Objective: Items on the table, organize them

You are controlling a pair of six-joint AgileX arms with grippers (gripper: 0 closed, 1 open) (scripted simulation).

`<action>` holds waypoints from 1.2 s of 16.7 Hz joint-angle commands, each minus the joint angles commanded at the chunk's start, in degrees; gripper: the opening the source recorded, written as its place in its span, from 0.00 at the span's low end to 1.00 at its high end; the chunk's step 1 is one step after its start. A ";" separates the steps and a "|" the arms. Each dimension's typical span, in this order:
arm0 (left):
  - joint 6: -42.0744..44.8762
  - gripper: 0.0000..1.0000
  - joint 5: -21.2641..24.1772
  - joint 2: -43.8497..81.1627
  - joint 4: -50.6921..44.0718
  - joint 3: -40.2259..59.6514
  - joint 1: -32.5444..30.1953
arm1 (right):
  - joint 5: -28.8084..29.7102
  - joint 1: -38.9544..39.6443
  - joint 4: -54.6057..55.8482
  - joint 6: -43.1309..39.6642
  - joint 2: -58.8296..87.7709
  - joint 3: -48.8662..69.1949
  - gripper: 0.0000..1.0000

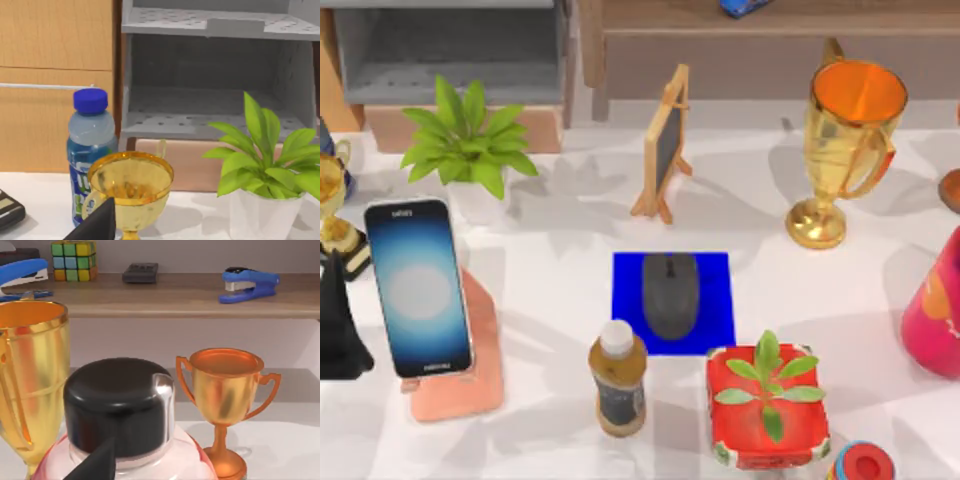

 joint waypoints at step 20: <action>2.64 1.00 1.77 -2.76 1.13 -2.27 4.24 | -3.30 -19.16 35.23 5.78 24.85 17.04 1.00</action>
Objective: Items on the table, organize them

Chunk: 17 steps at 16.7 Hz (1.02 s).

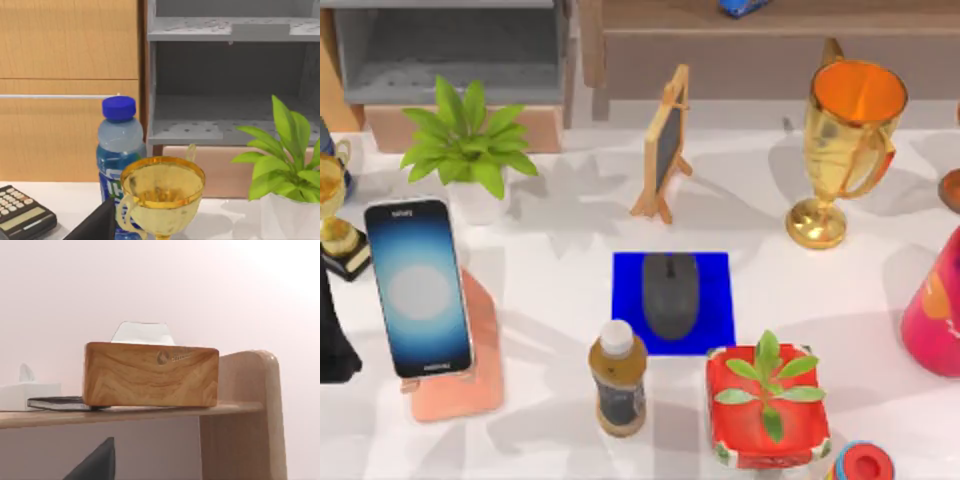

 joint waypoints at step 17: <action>0.00 1.00 0.00 0.00 0.00 0.00 0.00 | -34.47 -25.21 56.75 -2.78 94.80 7.39 1.00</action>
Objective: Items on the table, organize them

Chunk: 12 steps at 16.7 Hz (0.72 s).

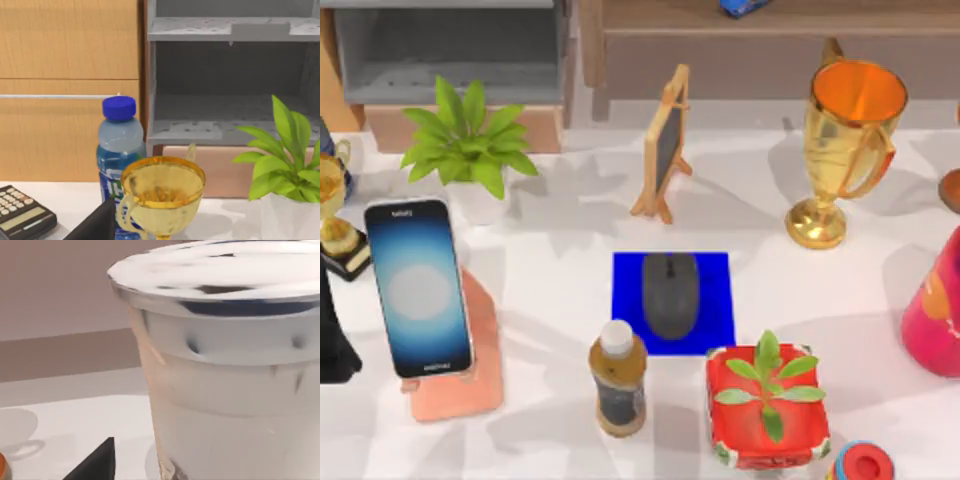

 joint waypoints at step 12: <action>0.00 1.00 0.00 0.00 0.00 0.00 0.00 | -2.67 1.49 3.82 -2.61 7.48 7.67 1.00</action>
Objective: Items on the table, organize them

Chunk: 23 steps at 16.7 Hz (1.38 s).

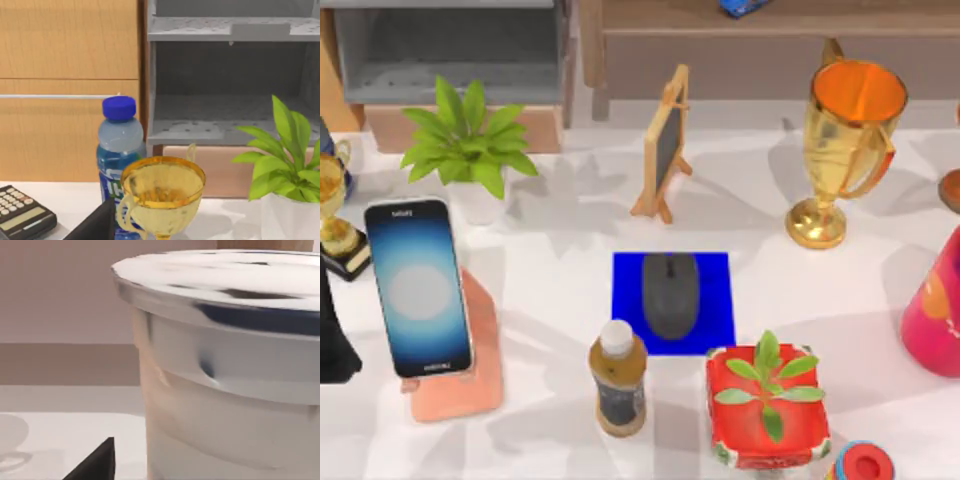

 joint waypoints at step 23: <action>0.00 1.00 0.00 0.00 0.00 0.00 0.00 | 3.13 3.18 -3.64 -0.08 1.14 4.71 0.00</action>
